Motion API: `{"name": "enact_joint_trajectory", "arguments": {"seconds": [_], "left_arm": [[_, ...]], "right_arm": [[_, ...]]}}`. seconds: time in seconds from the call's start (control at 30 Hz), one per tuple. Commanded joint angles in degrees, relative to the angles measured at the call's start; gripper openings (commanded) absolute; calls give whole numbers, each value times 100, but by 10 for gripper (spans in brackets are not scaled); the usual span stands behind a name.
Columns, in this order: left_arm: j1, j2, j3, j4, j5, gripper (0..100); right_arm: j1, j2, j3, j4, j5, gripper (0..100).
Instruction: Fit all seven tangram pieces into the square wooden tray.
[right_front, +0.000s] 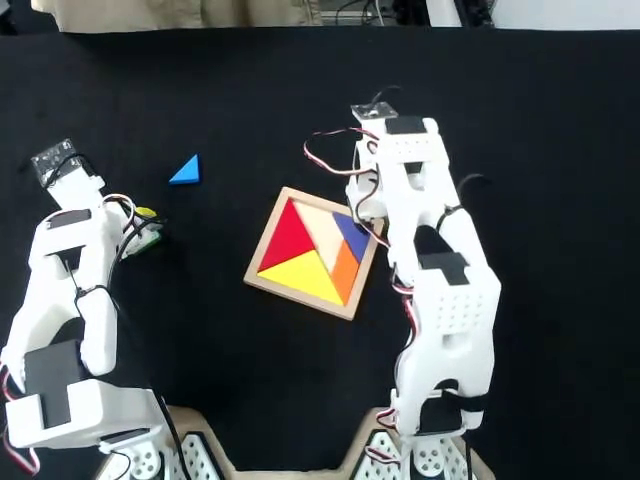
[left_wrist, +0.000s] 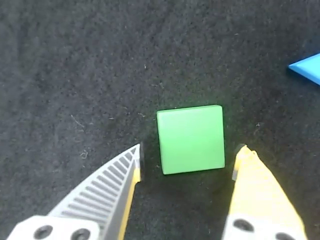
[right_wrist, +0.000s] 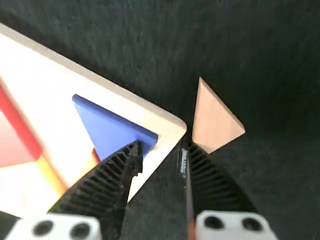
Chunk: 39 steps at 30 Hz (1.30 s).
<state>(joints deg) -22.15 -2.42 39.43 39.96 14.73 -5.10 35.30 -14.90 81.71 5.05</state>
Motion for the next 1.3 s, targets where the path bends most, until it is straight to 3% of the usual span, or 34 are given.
{"name": "enact_joint_trajectory", "arguments": {"seconds": [0.0, 0.5, 0.8, 0.93, 1.13, 1.27], "left_arm": [[22, -220, -13, -53, -26, 296], [13, -220, -13, -53, -26, 296], [13, -220, -4, -53, -26, 296], [13, -220, -4, -53, -18, 296], [4, -220, -4, -53, -18, 296], [4, -264, 75, -70, -18, 296]], "right_arm": [[-176, -233, -92, -185, 26, 136], [-1222, 127, -901, -123, 448, 134], [-1213, -646, -1437, 958, 738, 133], [-1503, -875, -716, 633, 985, 12], [-1758, -866, 207, -484, 967, 35], [-1697, -866, 330, -607, 1011, 35]]}}
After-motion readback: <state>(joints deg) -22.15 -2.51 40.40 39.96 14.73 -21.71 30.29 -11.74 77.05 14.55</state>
